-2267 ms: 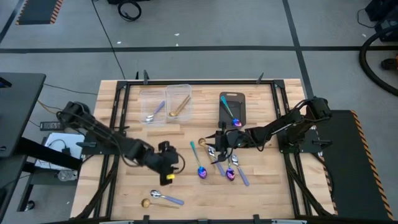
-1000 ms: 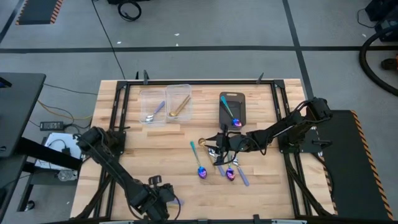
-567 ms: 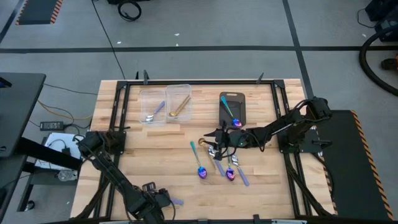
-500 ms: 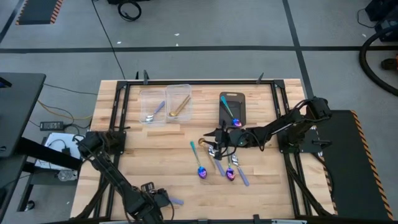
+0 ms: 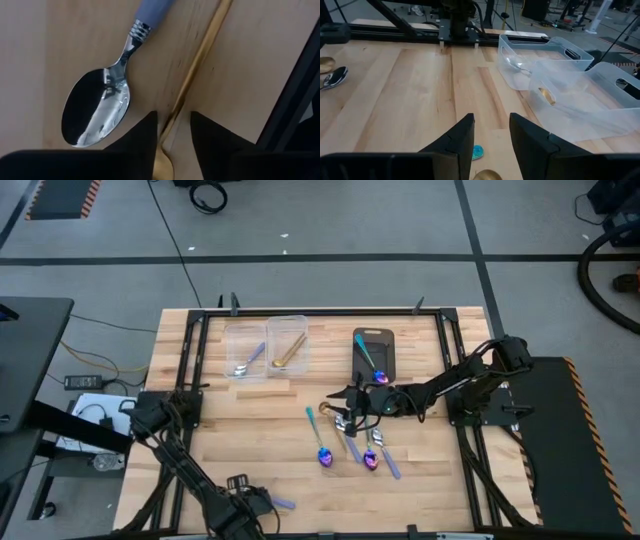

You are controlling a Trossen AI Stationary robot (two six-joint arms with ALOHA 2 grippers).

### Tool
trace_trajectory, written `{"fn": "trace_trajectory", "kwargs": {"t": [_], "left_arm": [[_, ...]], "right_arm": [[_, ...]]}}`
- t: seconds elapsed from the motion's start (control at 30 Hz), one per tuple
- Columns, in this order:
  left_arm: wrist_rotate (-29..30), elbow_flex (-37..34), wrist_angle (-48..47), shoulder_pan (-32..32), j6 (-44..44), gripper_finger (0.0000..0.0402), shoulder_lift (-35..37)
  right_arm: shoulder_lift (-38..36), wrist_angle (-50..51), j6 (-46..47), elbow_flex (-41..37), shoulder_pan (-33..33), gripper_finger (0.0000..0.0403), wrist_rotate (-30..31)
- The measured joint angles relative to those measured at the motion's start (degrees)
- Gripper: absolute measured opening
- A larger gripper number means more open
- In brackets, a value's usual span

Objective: Sort silverware by color (type)
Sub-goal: Put the gold spoon into the right transparent bin

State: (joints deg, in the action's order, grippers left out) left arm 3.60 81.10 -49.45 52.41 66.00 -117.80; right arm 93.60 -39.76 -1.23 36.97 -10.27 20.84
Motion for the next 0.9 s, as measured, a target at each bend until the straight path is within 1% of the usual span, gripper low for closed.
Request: {"fn": "trace_trajectory", "kwargs": {"t": [0.13, 0.4, 0.67, 0.9], "left_arm": [[0.0, 0.0, -0.9, 0.0, -1.3, 0.0083, -0.1], [0.1, -0.1, -1.3, 0.0, -6.0, 0.0015, -0.2], [0.2, -0.3, -1.5, -0.1, -8.9, 0.0009, 0.5], [2.5, -0.5, -3.4, -0.2, -9.7, 0.0008, 3.1]], "right_arm": [[0.0, 0.3, 0.4, 0.0, -0.1, 0.0134, -1.3], [0.0, 1.3, 1.7, 0.0, -0.5, 0.0134, -1.4], [0.0, 2.0, 1.7, 0.0, -1.6, 0.0134, -1.2], [0.0, 2.7, 2.8, 0.0, -2.6, 0.0134, 0.0]]}}
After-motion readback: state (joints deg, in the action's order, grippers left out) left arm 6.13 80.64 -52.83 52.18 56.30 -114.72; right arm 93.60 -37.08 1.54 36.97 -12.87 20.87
